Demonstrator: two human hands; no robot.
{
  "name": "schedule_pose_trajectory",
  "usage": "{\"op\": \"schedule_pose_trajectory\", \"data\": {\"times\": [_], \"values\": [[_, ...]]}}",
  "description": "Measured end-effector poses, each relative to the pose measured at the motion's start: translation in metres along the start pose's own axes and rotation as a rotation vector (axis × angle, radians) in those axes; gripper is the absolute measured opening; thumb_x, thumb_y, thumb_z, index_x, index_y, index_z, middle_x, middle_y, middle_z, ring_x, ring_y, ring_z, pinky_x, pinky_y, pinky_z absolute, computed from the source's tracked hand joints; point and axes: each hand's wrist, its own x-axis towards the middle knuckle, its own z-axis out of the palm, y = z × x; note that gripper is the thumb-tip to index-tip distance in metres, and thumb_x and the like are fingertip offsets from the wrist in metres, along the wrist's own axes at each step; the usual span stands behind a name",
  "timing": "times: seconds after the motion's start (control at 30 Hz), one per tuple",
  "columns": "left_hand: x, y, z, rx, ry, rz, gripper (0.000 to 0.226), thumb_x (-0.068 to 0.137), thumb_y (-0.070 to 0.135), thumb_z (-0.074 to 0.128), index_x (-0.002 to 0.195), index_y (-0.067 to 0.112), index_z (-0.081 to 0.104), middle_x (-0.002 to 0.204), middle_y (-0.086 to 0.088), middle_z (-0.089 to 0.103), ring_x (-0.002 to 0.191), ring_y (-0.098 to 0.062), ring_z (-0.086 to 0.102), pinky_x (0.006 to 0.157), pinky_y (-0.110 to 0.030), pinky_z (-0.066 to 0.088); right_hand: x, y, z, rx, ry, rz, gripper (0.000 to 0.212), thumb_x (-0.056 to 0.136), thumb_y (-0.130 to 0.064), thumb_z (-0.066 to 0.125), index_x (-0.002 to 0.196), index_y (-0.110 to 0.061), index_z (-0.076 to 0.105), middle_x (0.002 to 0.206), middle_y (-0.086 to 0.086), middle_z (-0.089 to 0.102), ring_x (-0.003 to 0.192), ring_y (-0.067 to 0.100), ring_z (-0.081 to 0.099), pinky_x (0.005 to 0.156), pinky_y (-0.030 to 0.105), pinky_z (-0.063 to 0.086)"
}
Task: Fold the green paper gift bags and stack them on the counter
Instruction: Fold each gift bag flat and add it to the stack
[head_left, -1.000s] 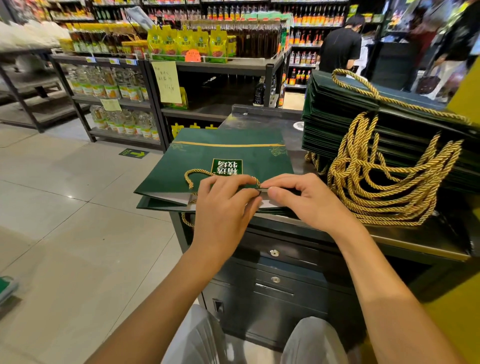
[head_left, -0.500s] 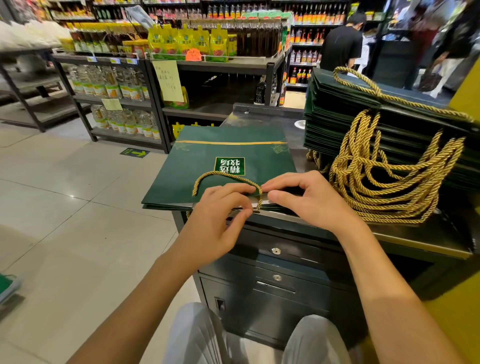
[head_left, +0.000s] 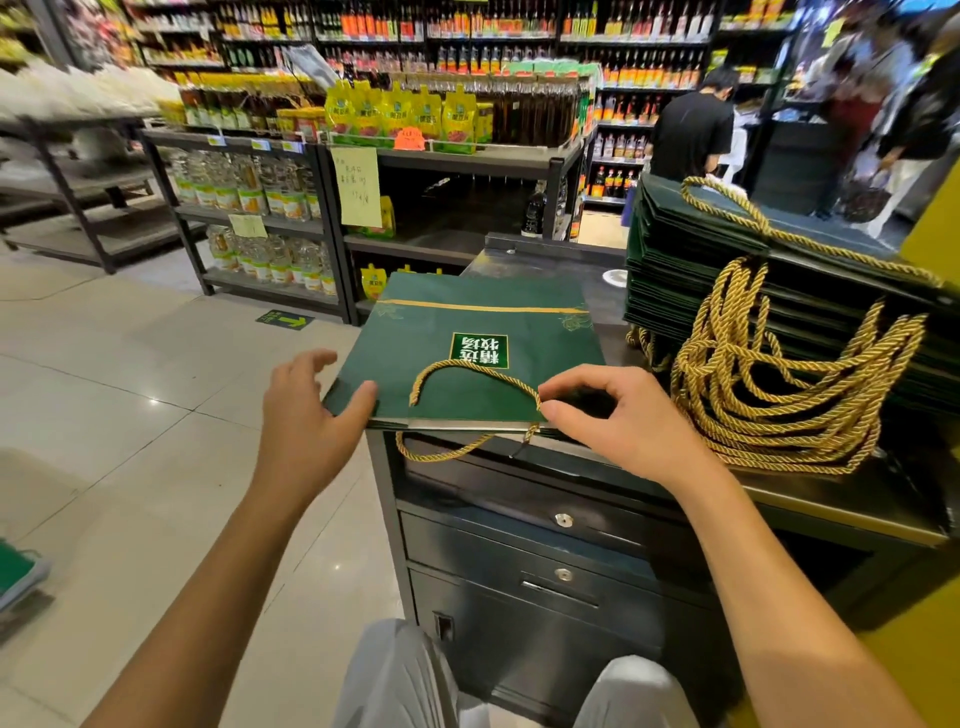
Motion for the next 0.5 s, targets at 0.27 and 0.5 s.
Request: {"op": "schedule_pose_trajectory", "data": {"times": [0.27,0.5], "values": [[-0.002,0.008,-0.019,-0.868,-0.250,-0.436,0.022,0.099,0.010,0.061,0.120,0.002,0.062,0.095,-0.010,0.078,0.072,-0.014,0.074,0.066,-0.023,0.061,0.015,-0.040,0.018,-0.527,-0.193,-0.050,0.081,0.076,-0.081,0.061,0.144,-0.039,0.048,0.137,-0.017,0.055,0.126,0.008,0.048,0.103,0.039,0.046],[-0.006,0.042,-0.033,-1.029,-0.209,-0.275,0.027,0.104,0.034,0.051,0.117,0.013,0.063,0.101,-0.011,0.075,0.076,-0.017,0.074,0.068,-0.026,0.062,0.025,-0.071,0.054,-0.610,-0.089,-0.152,0.063,0.106,-0.039,0.046,0.159,-0.046,0.013,0.156,-0.014,0.040,0.134,0.020,0.048,0.098,0.046,0.048]]}}
